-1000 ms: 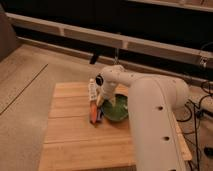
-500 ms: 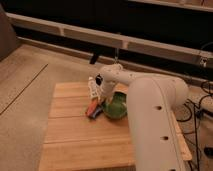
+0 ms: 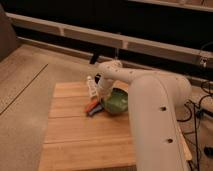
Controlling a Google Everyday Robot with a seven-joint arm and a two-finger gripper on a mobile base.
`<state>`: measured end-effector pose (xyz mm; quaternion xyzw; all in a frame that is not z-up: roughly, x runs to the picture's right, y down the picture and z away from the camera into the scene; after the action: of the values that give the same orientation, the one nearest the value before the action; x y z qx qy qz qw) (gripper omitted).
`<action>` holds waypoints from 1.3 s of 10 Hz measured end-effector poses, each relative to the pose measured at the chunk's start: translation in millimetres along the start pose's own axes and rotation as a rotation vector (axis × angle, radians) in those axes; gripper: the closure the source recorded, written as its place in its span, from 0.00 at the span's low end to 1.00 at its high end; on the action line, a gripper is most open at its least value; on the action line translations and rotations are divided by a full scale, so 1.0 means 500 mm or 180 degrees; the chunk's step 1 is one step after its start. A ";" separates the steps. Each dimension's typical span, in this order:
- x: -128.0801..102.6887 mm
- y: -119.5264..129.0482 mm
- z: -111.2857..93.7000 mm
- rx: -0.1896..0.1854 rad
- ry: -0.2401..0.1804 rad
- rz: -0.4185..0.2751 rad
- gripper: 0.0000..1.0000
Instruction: Pick up the ceramic bowl
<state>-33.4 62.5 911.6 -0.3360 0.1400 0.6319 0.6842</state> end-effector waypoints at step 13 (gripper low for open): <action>-0.022 0.252 -0.287 -0.0179 -0.0891 -0.0949 1.00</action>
<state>-122.5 -40.4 777.5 -0.2809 -0.0255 0.5678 0.7733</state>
